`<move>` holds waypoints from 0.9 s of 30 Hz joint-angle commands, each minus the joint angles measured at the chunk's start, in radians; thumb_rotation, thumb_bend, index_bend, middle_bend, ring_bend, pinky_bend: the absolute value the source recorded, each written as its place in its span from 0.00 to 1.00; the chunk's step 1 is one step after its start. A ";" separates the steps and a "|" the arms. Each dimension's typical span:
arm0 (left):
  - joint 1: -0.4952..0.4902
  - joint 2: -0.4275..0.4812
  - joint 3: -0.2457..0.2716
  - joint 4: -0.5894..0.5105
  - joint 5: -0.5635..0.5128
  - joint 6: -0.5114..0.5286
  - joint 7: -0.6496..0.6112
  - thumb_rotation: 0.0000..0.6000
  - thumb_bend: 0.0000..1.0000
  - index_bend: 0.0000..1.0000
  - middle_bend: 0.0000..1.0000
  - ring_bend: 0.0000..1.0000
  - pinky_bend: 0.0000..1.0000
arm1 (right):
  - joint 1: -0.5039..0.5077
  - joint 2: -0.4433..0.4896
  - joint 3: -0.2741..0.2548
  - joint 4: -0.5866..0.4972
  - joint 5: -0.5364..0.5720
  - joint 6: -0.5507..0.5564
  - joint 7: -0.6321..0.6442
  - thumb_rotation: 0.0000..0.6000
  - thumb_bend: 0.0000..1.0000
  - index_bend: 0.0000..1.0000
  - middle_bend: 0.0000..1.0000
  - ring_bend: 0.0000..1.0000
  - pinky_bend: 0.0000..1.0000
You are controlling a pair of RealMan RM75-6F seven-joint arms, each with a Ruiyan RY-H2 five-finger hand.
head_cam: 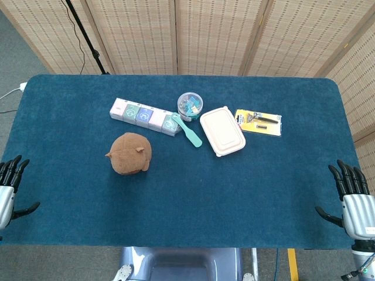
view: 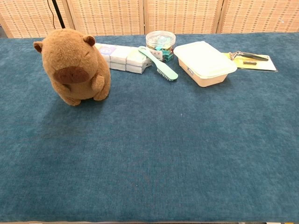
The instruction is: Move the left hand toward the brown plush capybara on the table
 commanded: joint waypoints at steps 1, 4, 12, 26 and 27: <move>-0.001 -0.001 -0.001 0.000 -0.003 -0.002 0.005 1.00 0.00 0.00 0.00 0.00 0.00 | 0.002 -0.002 -0.001 0.001 0.001 -0.006 -0.002 1.00 0.00 0.00 0.00 0.00 0.00; -0.002 -0.001 -0.003 0.001 -0.010 -0.008 0.013 1.00 0.00 0.00 0.00 0.00 0.00 | 0.004 -0.005 -0.002 0.002 -0.001 -0.009 -0.004 1.00 0.00 0.00 0.00 0.00 0.00; -0.005 -0.013 -0.022 0.000 -0.036 -0.005 0.034 1.00 0.03 0.00 0.00 0.00 0.00 | 0.008 -0.009 -0.006 -0.004 -0.006 -0.018 -0.012 1.00 0.00 0.00 0.00 0.00 0.00; -0.144 0.074 -0.052 -0.119 0.027 -0.168 -0.106 1.00 0.40 0.12 0.00 0.00 0.00 | 0.005 0.005 -0.007 -0.012 0.023 -0.039 0.010 1.00 0.00 0.00 0.00 0.00 0.00; -0.154 0.082 -0.057 -0.133 0.025 -0.179 -0.103 1.00 0.41 0.14 0.00 0.00 0.00 | 0.005 0.006 -0.006 -0.013 0.025 -0.040 0.011 1.00 0.00 0.00 0.00 0.00 0.00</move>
